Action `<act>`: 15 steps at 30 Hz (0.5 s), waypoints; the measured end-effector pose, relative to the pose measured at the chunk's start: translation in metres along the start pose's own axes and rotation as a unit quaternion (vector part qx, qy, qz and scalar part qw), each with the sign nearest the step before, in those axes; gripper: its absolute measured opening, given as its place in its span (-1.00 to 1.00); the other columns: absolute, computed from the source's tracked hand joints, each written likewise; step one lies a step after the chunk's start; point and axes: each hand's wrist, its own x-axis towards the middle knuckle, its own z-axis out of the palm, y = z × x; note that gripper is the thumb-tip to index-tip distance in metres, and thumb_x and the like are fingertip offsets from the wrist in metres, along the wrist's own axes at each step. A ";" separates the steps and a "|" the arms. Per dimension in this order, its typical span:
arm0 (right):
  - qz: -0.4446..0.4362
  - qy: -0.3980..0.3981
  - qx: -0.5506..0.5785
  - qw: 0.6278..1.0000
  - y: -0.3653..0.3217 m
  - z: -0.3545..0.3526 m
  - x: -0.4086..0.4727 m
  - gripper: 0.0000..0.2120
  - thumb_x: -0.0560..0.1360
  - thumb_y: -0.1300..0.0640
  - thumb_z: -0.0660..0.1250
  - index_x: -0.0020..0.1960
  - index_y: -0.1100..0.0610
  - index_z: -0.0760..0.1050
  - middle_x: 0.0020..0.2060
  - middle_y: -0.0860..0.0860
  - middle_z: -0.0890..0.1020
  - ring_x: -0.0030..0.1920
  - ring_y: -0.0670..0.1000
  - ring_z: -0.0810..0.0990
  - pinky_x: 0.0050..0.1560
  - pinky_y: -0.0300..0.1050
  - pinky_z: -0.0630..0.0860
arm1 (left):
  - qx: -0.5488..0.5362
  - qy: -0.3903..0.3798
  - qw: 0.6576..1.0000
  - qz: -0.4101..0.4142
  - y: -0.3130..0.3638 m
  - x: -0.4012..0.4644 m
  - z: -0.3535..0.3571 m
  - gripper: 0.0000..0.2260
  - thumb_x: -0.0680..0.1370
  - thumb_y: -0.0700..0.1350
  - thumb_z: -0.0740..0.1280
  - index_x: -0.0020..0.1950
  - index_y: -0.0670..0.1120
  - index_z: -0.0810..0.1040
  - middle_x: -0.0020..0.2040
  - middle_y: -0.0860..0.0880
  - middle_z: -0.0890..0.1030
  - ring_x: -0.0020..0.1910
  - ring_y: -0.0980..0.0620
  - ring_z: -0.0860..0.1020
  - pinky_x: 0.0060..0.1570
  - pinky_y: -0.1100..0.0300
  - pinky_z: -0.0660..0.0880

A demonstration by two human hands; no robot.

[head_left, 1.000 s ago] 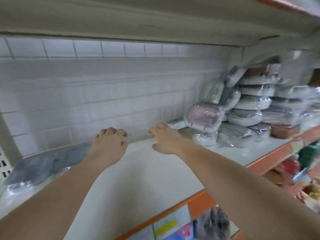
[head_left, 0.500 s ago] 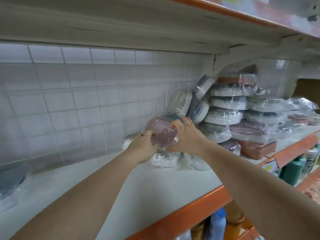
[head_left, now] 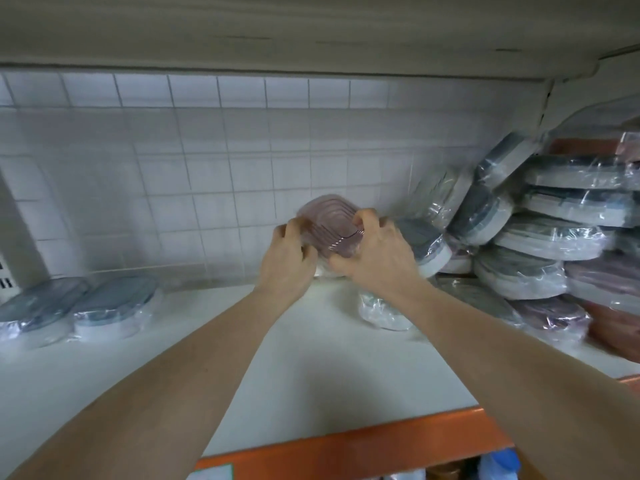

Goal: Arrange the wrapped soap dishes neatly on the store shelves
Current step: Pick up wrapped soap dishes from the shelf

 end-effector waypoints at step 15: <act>-0.024 -0.258 -0.103 0.960 -0.057 0.109 -0.017 -0.47 0.53 0.14 0.20 0.47 0.08 0.14 0.30 0.16 0.41 0.30 0.17 0.39 0.18 -0.08 0.37 | 0.184 -0.204 0.960 -0.048 -0.122 -0.028 -0.050 -0.55 0.55 -0.09 0.21 0.44 -0.01 0.25 0.34 -0.12 0.39 0.32 -0.12 0.34 0.21 0.12 0.31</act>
